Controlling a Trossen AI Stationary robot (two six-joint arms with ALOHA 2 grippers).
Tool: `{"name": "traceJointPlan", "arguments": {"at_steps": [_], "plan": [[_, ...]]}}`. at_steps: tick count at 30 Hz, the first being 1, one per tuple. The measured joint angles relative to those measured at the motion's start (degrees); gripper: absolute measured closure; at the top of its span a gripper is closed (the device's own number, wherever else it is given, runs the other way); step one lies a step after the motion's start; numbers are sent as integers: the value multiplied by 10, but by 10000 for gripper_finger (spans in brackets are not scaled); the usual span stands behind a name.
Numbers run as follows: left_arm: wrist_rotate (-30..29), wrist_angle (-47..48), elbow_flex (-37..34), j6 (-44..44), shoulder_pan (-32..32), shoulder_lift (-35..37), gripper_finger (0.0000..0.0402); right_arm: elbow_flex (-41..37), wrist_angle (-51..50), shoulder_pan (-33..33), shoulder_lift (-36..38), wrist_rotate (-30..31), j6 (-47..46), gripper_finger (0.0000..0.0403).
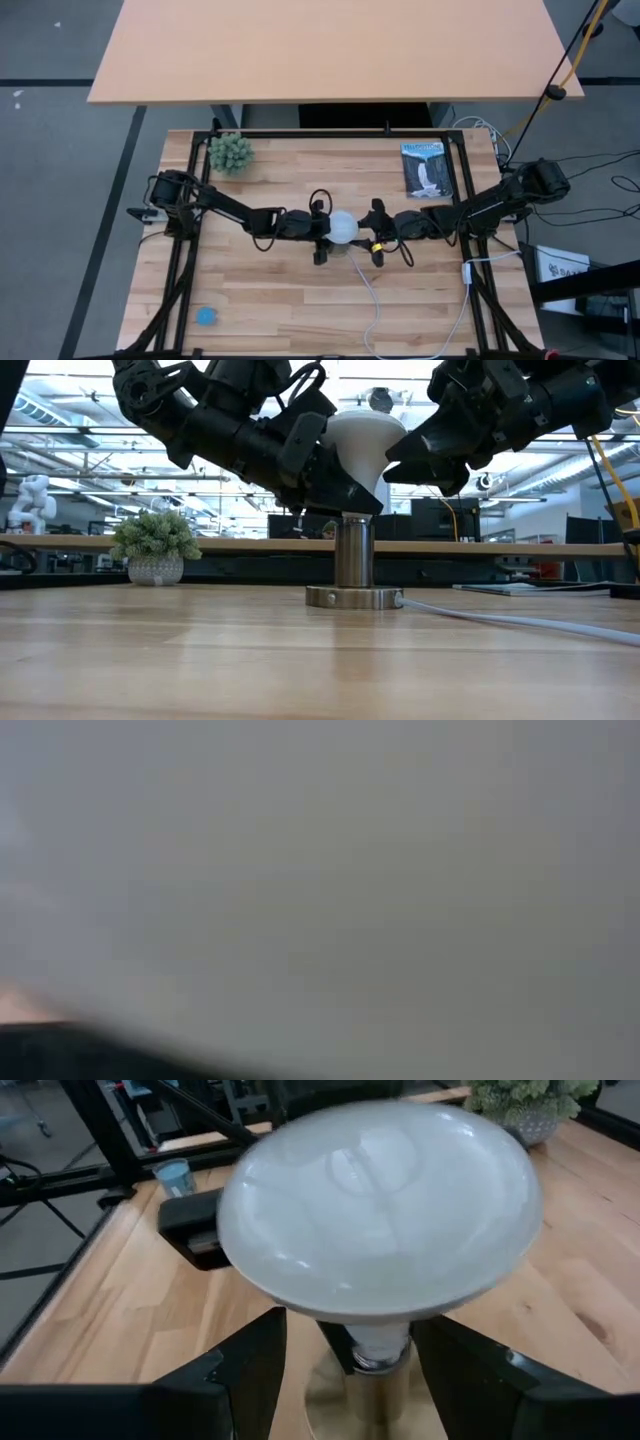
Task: Screw lightbulb
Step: Insert the lightbulb into the lamp
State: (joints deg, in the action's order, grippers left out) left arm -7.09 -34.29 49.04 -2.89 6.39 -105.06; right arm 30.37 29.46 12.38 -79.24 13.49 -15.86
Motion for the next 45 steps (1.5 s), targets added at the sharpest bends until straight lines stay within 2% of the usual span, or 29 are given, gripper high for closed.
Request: {"name": "traceJointPlan", "arguments": {"at_steps": [13,23,45], "plan": [[-4,20,0,-11,0,0,243,0,11,0,0,1,0,191],[-7,23,0,-11,0,0,202,0,13,0,0,1,0,191],[-9,25,0,-11,-4,2,200,0,4,0,0,1,5,190]]}}
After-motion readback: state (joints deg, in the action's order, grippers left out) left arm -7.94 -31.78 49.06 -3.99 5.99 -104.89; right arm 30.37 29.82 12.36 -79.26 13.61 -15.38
